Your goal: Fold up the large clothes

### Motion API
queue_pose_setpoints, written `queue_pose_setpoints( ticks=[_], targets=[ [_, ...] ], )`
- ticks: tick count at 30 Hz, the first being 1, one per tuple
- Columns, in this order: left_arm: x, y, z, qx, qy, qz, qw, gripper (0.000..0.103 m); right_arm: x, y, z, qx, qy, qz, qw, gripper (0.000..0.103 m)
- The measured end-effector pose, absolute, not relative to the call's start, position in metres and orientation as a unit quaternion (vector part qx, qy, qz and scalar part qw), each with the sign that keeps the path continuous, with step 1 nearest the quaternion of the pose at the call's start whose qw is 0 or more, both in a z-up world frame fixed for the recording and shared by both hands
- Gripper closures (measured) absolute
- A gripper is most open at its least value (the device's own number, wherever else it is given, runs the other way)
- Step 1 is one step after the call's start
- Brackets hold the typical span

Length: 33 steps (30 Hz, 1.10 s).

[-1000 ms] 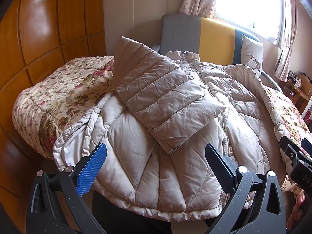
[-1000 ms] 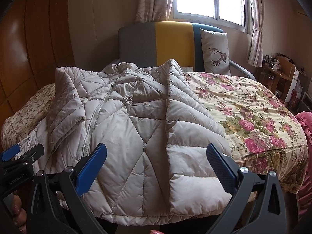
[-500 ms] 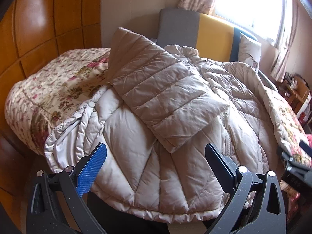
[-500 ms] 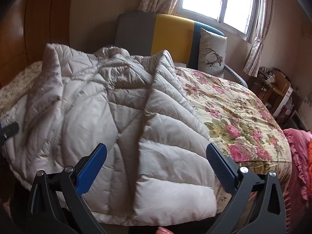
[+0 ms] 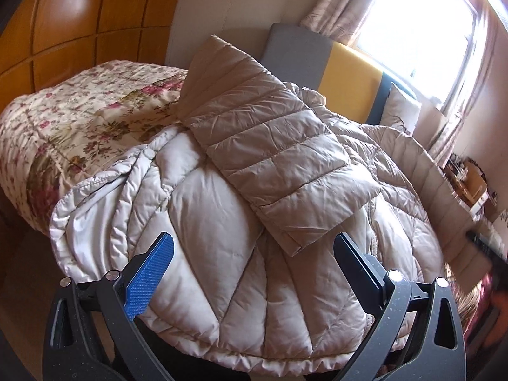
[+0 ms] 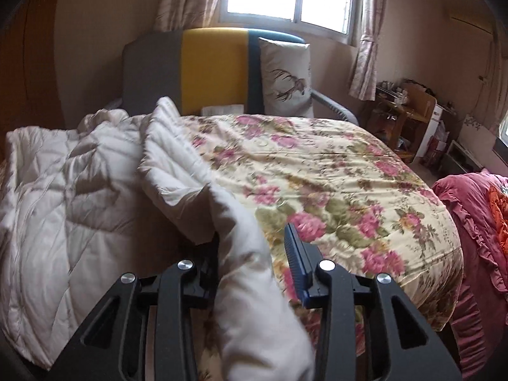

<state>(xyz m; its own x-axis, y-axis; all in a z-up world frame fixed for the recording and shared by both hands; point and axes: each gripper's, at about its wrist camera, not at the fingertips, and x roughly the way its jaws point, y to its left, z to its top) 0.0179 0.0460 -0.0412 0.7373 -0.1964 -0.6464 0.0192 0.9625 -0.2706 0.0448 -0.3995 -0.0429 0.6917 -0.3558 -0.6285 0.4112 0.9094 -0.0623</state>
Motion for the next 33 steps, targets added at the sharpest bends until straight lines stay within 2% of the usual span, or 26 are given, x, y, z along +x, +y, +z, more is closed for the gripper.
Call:
queue_pose_setpoints(
  ticks=[5, 8, 14, 16, 19, 21, 23, 29, 33],
  targets=[
    [0.017, 0.042, -0.041, -0.113, 0.346, -0.099, 0.926, 0.003, 0.079, -0.460, -0.052, 0.039, 0.335, -0.272, 0.901, 0.066],
    [0.014, 0.043, -0.041, -0.121, 0.338, -0.121, 0.925, 0.003, 0.098, -0.499, -0.058, 0.052, 0.342, -0.299, 0.889, 0.062],
    [0.010, 0.046, -0.040, -0.137, 0.326, -0.129, 0.927, 0.003, 0.124, -0.549, -0.069, 0.055, 0.358, -0.365, 0.858, 0.036],
    [0.011, 0.046, -0.039, -0.137, 0.327, -0.130, 0.926, 0.003, 0.128, -0.563, -0.073, 0.054, 0.361, -0.396, 0.843, 0.016],
    [0.013, 0.044, -0.039, -0.129, 0.329, -0.127, 0.927, 0.003, 0.115, -0.582, -0.065, 0.078, 0.334, -0.491, 0.801, 0.009],
    [0.014, 0.042, -0.039, -0.120, 0.329, -0.121, 0.929, 0.003, 0.086, -0.577, -0.044, 0.136, 0.277, -0.535, 0.787, 0.005],
    [0.014, 0.039, -0.038, -0.109, 0.324, -0.109, 0.933, 0.003, 0.066, -0.556, -0.025, 0.194, 0.227, -0.488, 0.820, 0.002],
    [0.031, 0.026, -0.033, -0.086, 0.334, -0.135, 0.929, 0.003, 0.098, -0.438, -0.010, 0.164, 0.285, -0.233, 0.915, 0.002],
    [0.044, 0.003, -0.019, -0.022, 0.319, -0.142, 0.937, 0.003, 0.128, -0.336, -0.017, 0.105, 0.310, -0.077, 0.942, 0.002]
  ],
)
